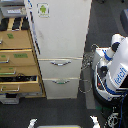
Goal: Opening the fridge
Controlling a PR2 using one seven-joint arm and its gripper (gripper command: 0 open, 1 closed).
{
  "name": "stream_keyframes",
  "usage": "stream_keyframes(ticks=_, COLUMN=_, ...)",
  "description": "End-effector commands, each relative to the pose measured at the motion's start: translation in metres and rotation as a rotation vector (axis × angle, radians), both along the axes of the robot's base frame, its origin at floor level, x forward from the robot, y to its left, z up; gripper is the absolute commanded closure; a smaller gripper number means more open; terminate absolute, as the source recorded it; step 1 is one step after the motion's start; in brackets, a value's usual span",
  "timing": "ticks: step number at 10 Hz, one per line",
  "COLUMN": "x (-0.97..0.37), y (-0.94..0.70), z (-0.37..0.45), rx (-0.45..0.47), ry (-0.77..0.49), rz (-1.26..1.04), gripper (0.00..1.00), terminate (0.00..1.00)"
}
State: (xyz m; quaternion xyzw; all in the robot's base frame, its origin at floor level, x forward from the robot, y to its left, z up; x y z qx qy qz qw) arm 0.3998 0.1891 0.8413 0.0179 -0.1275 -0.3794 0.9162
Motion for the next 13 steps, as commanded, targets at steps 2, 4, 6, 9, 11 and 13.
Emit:
stream_keyframes(ticks=2, x=0.015, y=-0.008, z=0.012, rx=-0.069, ry=0.079, rz=-0.018, gripper=0.0, terminate=0.0)
stream_keyframes(ticks=4, x=0.045, y=-0.021, z=0.026, rx=-0.106, ry=0.106, rz=-0.033, gripper=0.0, terminate=0.0)
stream_keyframes(ticks=6, x=0.082, y=-0.041, z=0.049, rx=-0.129, ry=0.051, rz=-0.052, gripper=0.0, terminate=0.0)
stream_keyframes(ticks=9, x=0.148, y=-0.066, z=0.085, rx=-0.181, ry=0.003, rz=-0.03, gripper=0.0, terminate=0.0)
stream_keyframes(ticks=11, x=0.187, y=-0.075, z=0.113, rx=-0.19, ry=-0.031, rz=-0.015, gripper=0.0, terminate=0.0)
stream_keyframes(ticks=13, x=0.236, y=-0.076, z=0.144, rx=-0.157, ry=-0.058, rz=-0.02, gripper=0.0, terminate=0.0)
